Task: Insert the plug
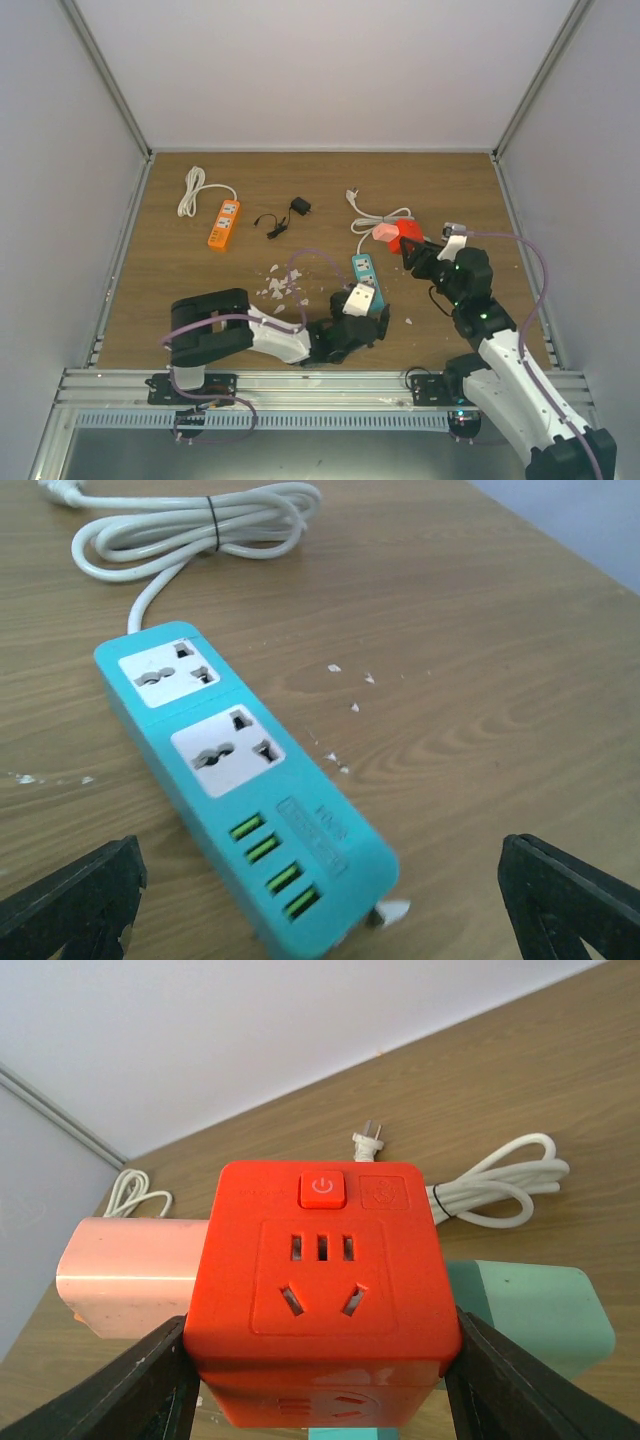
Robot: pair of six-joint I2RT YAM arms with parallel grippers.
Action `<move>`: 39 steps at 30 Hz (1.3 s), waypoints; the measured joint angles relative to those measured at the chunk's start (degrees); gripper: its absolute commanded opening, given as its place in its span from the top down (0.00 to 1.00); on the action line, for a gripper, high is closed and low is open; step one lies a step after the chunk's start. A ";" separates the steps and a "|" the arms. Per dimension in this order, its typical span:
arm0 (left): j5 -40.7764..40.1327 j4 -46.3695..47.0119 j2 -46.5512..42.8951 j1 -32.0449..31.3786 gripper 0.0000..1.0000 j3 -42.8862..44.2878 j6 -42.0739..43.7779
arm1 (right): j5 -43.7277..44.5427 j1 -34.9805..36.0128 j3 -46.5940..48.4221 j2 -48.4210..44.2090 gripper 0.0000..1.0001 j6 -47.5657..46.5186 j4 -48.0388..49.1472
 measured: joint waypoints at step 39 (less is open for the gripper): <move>10.95 -0.81 -9.44 6.40 0.37 -20.00 6.58 | -13.64 -0.61 -6.40 -0.28 1.00 -4.11 8.26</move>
